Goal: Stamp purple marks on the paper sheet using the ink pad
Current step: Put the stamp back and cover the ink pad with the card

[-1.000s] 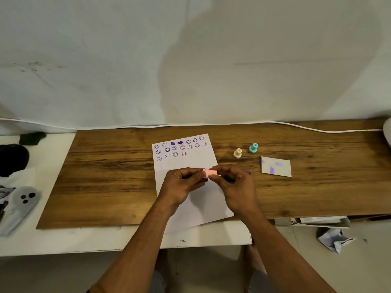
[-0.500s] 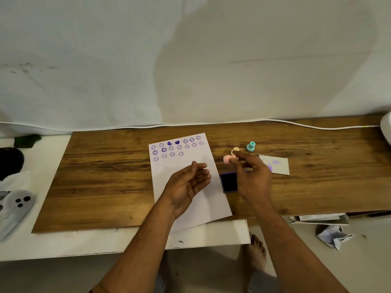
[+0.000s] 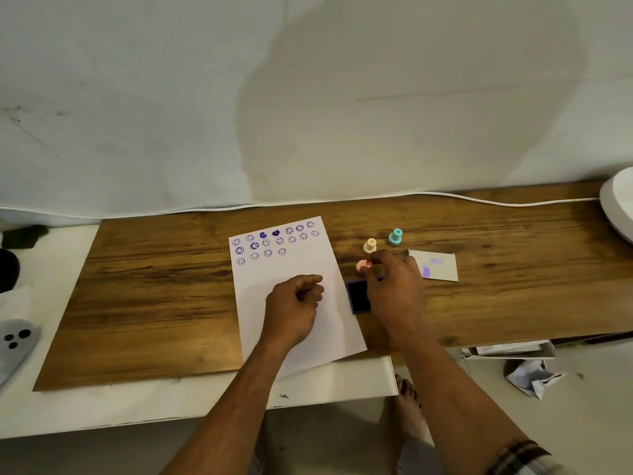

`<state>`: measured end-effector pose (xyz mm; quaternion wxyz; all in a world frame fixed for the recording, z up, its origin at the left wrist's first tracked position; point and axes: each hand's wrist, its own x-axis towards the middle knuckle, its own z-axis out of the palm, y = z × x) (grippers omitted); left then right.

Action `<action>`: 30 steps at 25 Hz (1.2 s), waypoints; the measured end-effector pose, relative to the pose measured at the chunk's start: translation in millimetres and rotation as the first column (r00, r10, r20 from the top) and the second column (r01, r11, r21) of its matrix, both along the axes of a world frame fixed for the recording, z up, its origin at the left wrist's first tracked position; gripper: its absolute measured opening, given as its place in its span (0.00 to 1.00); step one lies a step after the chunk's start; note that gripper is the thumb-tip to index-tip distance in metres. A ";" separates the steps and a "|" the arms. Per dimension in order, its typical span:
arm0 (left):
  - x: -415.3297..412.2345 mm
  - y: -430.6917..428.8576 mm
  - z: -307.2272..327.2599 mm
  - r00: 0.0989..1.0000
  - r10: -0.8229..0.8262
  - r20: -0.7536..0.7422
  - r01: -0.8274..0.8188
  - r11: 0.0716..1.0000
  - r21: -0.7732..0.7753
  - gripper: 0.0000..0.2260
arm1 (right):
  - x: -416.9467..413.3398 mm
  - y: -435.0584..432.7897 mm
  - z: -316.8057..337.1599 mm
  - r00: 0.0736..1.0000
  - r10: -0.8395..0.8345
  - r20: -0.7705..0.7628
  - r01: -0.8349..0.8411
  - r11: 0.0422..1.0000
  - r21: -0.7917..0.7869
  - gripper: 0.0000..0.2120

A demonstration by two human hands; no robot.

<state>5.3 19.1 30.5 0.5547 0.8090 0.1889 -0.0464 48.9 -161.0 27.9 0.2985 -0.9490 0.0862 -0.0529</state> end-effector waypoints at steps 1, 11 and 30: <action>-1.4 -2.4 -1.8 0.999 -0.041 0.011 0.040 0.996 0.076 0.12 | 0.3 0.8 -1.3 1.000 0.024 0.003 -0.024 0.999 -0.025 0.14; 5.3 -38.0 -24.9 0.901 -0.422 -0.096 0.384 0.677 0.628 0.41 | 2.3 -60.9 4.7 0.979 -0.178 -0.098 0.167 0.980 -0.110 0.34; 13.6 -62.2 -42.2 0.930 -0.366 0.025 0.279 0.751 0.599 0.35 | -26.6 -40.1 1.3 0.987 -0.120 -0.102 0.114 0.991 -0.070 0.49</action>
